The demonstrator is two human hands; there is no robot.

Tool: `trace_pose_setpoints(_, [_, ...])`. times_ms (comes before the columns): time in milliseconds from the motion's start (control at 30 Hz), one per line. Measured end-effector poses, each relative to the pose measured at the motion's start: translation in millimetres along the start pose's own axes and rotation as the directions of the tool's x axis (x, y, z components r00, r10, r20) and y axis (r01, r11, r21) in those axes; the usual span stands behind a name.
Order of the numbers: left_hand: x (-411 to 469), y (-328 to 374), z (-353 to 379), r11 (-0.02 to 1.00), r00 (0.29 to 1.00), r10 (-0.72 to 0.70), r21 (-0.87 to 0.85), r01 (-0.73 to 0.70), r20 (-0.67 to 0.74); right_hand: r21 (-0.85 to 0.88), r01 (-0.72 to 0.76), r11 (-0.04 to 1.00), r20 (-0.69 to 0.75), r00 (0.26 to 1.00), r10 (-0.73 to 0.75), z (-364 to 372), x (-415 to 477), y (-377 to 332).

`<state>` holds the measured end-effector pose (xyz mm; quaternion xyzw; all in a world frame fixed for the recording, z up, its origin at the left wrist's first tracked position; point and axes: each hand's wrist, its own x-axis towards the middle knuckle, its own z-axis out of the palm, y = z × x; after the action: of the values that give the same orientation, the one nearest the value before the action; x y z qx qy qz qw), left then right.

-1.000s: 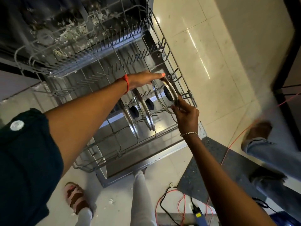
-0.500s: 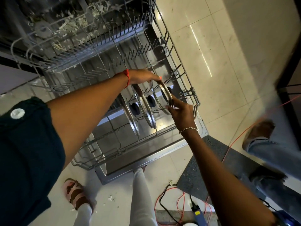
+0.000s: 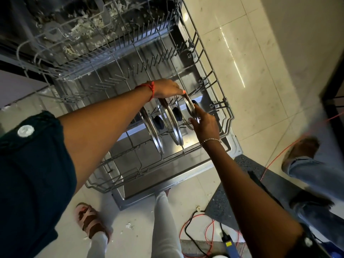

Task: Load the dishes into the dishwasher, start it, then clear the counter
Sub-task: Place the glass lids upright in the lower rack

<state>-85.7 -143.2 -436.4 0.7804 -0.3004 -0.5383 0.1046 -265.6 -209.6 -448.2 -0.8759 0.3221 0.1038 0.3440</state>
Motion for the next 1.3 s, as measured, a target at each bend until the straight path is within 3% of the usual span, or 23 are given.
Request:
trace_pose_setpoints(100, [-1,-8,-1,0.998,0.996,0.04,-0.047,-0.044,-0.084,-0.022,-0.015,1.0,0.014,1.0,0.016,-3,0,-1])
trace_pose_setpoints(267, [-20,-19,-5,0.986,0.963,0.069,-0.13,-0.107,-0.262,-0.011,0.004,1.0,-0.15,0.989,-0.006,-20,-6,-22])
trace_pose_setpoints(400, [-60,-39,-15,0.986,0.891,0.07,-0.104,-0.13,-0.449,-0.053,0.128,0.99,-0.269,0.953,-0.138,-28,-10,-62])
trace_pose_setpoints(600, [-179,-102,-39,0.986,0.783,0.07,-0.074,-0.147,-0.617,-0.198,0.433,0.879,-0.232,0.851,-0.471,-19,-38,-190])
trace_pose_setpoints(767, [-338,-184,-63,0.983,0.628,0.068,-0.056,-0.176,-0.775,-0.346,0.665,0.661,-0.047,0.692,-0.721,12,-99,-351])
trace_pose_setpoints(867, [-452,-235,-78,0.99,0.531,0.082,0.007,-0.142,-0.843,-0.381,0.776,0.503,-0.006,0.542,-0.84,28,-151,-453])
trace_pose_setpoints(933, [-536,-270,-88,0.994,0.452,0.1,0.068,-0.085,-0.887,-0.401,0.841,0.363,0.013,0.401,-0.916,41,-189,-524])
trace_pose_setpoints(1033, [-649,-316,-95,0.998,0.303,0.068,0.068,-0.008,-0.951,-0.476,0.859,0.19,0.054,0.245,-0.968,58,-242,-620])
trace_pose_setpoints(1167, [-798,-372,-91,0.998,0.124,-0.061,-0.06,0.01,-0.99,-0.5,0.865,-0.024,0.104,0.032,-0.994,70,-324,-746])
trace_pose_setpoints(1300, [-936,-407,-70,0.979,-0.007,-0.167,-0.167,0.119,-0.986,-0.461,0.878,-0.128,0.196,-0.04,-0.98,79,-408,-854])
